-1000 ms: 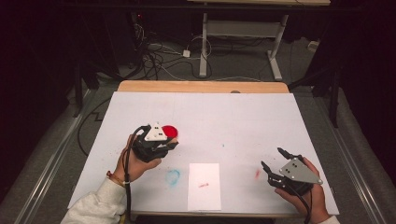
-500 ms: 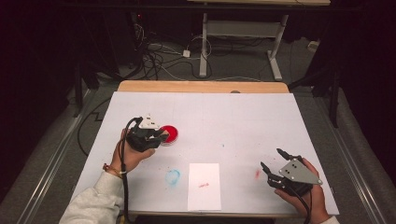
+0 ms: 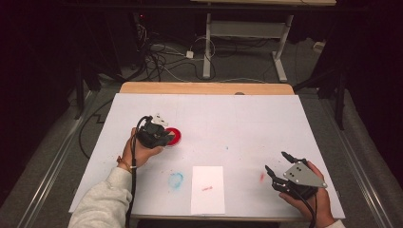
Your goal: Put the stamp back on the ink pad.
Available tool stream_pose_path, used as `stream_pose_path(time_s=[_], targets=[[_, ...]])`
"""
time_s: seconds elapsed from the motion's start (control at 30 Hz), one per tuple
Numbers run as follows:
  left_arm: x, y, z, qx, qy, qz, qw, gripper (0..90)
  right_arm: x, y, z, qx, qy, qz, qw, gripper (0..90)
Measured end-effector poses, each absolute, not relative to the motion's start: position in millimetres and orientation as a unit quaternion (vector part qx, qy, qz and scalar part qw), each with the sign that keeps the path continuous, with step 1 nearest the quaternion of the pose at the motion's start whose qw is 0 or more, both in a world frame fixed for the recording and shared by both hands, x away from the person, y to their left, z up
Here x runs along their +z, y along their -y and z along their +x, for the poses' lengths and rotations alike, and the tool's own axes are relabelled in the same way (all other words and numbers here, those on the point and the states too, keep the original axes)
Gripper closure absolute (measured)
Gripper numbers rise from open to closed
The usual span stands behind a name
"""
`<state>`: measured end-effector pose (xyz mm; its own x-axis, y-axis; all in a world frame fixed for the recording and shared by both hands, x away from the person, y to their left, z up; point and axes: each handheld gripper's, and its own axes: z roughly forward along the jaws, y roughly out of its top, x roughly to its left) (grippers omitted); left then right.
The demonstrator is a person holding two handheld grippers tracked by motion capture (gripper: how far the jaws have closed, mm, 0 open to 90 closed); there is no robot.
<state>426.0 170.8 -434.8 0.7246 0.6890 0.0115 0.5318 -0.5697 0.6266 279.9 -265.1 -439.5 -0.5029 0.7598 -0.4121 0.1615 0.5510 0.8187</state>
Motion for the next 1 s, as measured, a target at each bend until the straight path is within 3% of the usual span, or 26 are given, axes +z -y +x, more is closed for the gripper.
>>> stream_pose_path(time_s=[1.0], targets=[[-450.0, -170.7, 439.5, 0.138, -0.357, 0.871, 0.309, 73.5, -440.9, 264.3, 279.3, 0.37, -0.787, 0.289, 0.4, 32.9]])
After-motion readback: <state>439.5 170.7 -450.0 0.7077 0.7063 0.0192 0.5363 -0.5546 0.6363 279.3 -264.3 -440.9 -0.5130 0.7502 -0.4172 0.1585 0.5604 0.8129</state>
